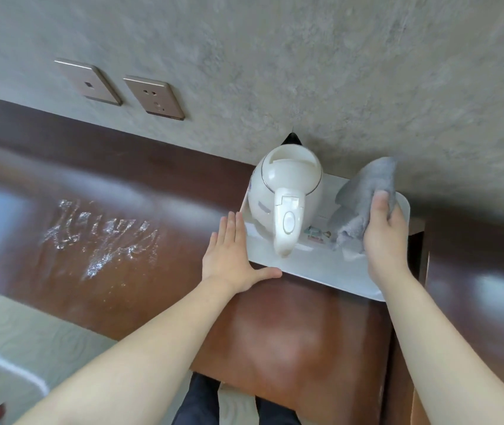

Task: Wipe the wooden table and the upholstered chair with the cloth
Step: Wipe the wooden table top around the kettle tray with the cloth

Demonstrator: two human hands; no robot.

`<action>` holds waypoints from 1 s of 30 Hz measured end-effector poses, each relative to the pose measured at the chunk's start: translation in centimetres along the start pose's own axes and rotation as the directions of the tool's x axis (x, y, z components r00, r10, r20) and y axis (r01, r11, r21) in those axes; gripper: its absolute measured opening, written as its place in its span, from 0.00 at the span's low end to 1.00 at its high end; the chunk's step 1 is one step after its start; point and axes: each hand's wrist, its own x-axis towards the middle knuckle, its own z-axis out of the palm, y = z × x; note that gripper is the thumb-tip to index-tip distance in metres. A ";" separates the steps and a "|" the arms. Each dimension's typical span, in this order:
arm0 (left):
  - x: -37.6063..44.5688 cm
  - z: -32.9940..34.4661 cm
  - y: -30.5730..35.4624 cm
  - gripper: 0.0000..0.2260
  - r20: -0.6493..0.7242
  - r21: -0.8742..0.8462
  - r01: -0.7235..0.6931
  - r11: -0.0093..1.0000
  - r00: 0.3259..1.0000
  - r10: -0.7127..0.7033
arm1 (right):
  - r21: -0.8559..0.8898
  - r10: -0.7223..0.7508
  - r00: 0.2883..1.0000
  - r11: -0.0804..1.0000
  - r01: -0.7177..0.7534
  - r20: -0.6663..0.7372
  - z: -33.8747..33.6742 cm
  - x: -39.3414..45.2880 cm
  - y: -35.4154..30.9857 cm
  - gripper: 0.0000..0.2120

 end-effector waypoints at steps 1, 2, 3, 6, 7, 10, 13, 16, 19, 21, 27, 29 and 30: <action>-0.6 -0.4 -0.3 0.63 0.002 0.027 0.006 1.000 1.000 -0.006 | -0.003 -0.024 1.000 1.000 0.024 -0.002 0.0 -0.6 -1.2 0.17; -1.2 -0.9 -0.8 0.61 -0.011 0.050 0.018 0.999 1.000 -0.017 | -0.034 -0.060 0.998 0.998 0.059 -0.015 0.1 -1.3 -2.4 0.16; -2.0 -1.5 -1.3 0.59 -0.033 0.064 0.035 0.997 0.999 -0.033 | -0.079 -0.102 0.994 0.992 0.099 -0.035 0.2 -2.2 -3.6 0.18; -4.9 -3.7 -3.7 0.53 -0.106 0.078 0.081 0.994 0.992 -0.073 | -0.141 -0.184 0.975 0.976 0.166 -0.126 1.0 -4.8 -6.9 0.27; -5.8 -4.7 -4.8 0.53 -0.119 0.084 0.080 0.993 0.990 -0.070 | -0.119 -0.184 0.970 0.979 0.166 -0.157 1.5 -5.6 -7.9 0.27; -8.2 -7.9 -8.3 0.51 -0.173 0.106 0.049 0.993 0.984 -0.030 | -0.017 -0.170 0.969 0.985 0.170 -0.177 3.9 -7.7 -11.1 0.28; -9.4 -11.1 -12.1 0.51 -0.201 0.113 0.013 0.994 0.980 0.010 | -0.002 -0.201 0.972 0.979 0.203 -0.117 7.5 -10.5 -13.7 0.26; -9.7 -13.1 -16.4 0.51 -0.212 0.114 0.016 0.993 0.977 0.009 | -0.063 -0.204 0.979 0.977 0.203 -0.006 12.0 -13.6 -14.4 0.21; -9.8 -13.7 -21.6 0.55 -0.207 0.082 0.033 0.996 0.978 -0.015 | -0.083 -0.168 0.982 0.981 0.175 0.082 16.8 -16.7 -13.6 0.21; -9.8 -13.8 -25.6 0.58 -0.173 0.067 0.034 0.997 0.985 -0.022 | -0.129 -0.132 0.986 0.981 0.145 0.102 19.9 -18.5 -12.5 0.22; -7.5 -12.6 -37.6 0.56 -0.115 0.125 0.012 0.992 0.993 0.002 | -0.264 -0.063 0.995 0.961 0.079 0.071 30.0 -22.5 -8.8 0.36; -6.5 -12.2 -40.8 0.56 -0.122 0.119 0.002 0.993 0.992 0.013 | -0.240 -0.024 0.999 0.970 0.031 0.032 32.7 -23.3 -8.0 0.38; -6.0 -12.1 -42.2 0.56 -0.120 0.113 -0.004 0.994 0.993 0.018 | -0.228 -0.008 1.000 0.974 0.007 -0.005 33.8 -23.5 -7.7 0.36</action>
